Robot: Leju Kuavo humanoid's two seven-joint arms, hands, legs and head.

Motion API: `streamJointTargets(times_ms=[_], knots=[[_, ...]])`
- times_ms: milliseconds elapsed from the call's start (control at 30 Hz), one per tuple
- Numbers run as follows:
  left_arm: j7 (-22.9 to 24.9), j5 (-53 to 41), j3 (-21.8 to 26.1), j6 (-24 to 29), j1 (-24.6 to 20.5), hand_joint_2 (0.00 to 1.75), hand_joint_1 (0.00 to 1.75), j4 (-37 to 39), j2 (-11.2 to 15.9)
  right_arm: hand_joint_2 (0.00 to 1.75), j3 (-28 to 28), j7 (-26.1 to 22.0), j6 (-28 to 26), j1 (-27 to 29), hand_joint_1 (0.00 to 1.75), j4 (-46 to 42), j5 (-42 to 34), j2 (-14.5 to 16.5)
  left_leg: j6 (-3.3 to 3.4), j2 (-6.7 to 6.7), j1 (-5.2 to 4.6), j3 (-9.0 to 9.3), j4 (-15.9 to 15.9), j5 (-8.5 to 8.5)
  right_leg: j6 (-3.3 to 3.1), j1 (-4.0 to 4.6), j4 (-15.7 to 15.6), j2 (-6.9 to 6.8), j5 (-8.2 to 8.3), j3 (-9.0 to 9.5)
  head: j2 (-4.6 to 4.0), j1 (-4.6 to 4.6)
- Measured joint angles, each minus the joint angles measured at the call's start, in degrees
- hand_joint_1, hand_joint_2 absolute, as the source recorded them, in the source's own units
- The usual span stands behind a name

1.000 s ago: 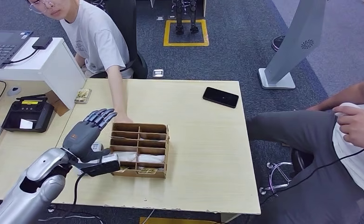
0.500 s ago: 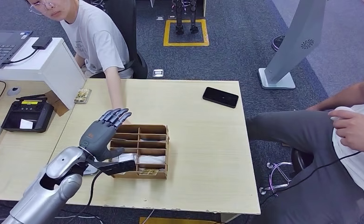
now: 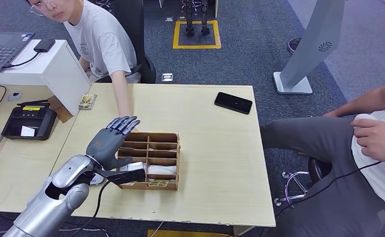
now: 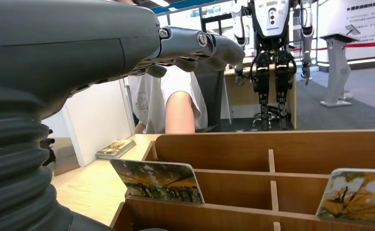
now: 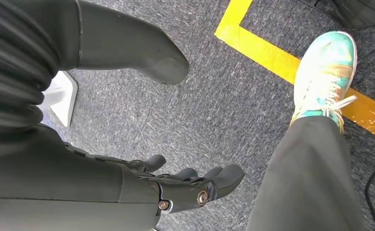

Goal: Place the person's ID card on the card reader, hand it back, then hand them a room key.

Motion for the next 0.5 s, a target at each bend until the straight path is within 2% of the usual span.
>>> streamJointTargets(times_ms=[133, 167, 267, 300, 500], knots=[[0.05, 0.16, -0.19, 0.26, -0.1, 1.75, 0.0, 0.61, 0.15, 1.75, 0.03, -0.02, -0.03, 0.0, 0.0, 0.0, 0.0, 0.0, 0.0, 0.0, 0.0, 0.0, 0.0, 0.0, 0.0, 0.0, 0.0, 0.0, 0.0, 0.0, 0.0, 0.01], [0.06, 0.24, -0.19, 0.37, -0.1, 1.75, 0.3, 0.68, 0.24, 1.75, 0.03, -0.04, -0.06, 0.01, 0.0, 0.0, 0.0, 0.0, 0.0, 0.0, 0.0, 0.0, 0.0, 0.0, 0.0, 0.0, 0.0, 0.0, 0.0, 0.0, 0.0, 0.01], [0.09, 0.36, -0.2, 0.54, -0.1, 1.75, 1.61, 0.85, 0.37, 1.75, 0.08, -0.16, -0.15, 0.01, 0.0, 0.0, 0.0, 0.0, 0.0, -0.01, 0.0, -0.01, 0.0, 0.0, 0.0, 0.0, 0.0, 0.0, 0.0, 0.0, 0.0, 0.0], [0.09, 0.37, -0.21, 0.54, -0.1, 1.75, 1.75, 0.88, 0.44, 1.75, 0.14, -0.23, -0.17, 0.01, 0.0, 0.0, 0.0, 0.0, 0.0, -0.01, 0.0, -0.01, 0.0, 0.0, 0.0, 0.0, 0.0, 0.0, 0.0, 0.0, 0.0, 0.01], [-0.09, 0.51, -0.25, 0.52, -0.16, 1.75, 1.75, 0.9, 1.49, 1.75, 0.83, -0.55, -0.31, 0.02, 0.0, 0.0, -0.02, 0.0, 0.0, -0.01, 0.0, -0.01, 0.0, 0.0, 0.0, 0.0, 0.0, 0.0, 0.0, 0.0, 0.0, 0.01]])
